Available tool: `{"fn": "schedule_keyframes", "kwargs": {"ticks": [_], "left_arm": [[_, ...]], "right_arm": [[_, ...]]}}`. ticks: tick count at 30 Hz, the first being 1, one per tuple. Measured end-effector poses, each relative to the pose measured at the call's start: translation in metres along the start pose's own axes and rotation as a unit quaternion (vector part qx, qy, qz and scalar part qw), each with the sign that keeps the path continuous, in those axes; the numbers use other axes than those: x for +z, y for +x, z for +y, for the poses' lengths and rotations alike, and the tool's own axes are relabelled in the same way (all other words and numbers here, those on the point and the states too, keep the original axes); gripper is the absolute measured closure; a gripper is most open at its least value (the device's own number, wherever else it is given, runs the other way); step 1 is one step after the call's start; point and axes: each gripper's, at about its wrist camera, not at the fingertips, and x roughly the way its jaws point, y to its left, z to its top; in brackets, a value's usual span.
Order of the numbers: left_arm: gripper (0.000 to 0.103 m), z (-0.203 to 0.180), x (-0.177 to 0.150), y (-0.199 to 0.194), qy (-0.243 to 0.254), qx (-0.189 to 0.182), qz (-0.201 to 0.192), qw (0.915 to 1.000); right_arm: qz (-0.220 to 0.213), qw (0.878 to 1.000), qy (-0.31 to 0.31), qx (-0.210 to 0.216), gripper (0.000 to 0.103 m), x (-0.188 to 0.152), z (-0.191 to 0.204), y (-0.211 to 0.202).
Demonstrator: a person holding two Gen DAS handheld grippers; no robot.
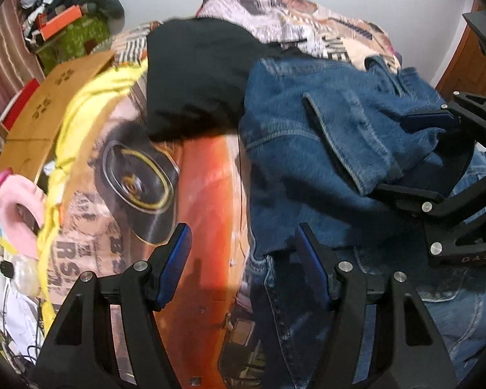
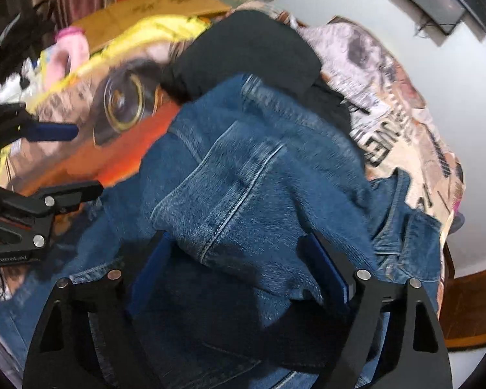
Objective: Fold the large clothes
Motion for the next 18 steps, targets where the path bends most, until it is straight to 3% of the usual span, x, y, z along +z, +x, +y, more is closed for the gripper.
{"fn": "schedule_keyframes", "kwargs": {"ticks": [4,6,9,13,18], "left_arm": [[0.038,-0.002,-0.006,0.016,0.004,-0.007,0.022,0.9997],[0.038,-0.003,-0.007,0.021,0.003,-0.009,0.026,0.9996],[0.038,-0.002,-0.007,0.022,0.000,-0.014,0.029,0.9995],[0.037,-0.003,-0.006,0.021,0.000,-0.014,0.030,0.9994],[0.036,-0.004,-0.005,0.023,0.003,-0.008,0.032,0.9994]], "right_arm": [[0.015,1.000,-0.005,0.007,0.039,-0.003,0.001,0.014],[0.005,1.000,0.004,0.012,0.061,-0.002,-0.002,0.013],[-0.008,0.998,0.031,0.052,0.088,0.002,-0.009,0.006],[-0.051,0.995,0.069,0.059,0.090,0.006,-0.017,-0.017],[-0.126,0.979,0.148,0.058,0.090,0.002,-0.051,-0.069]]}}
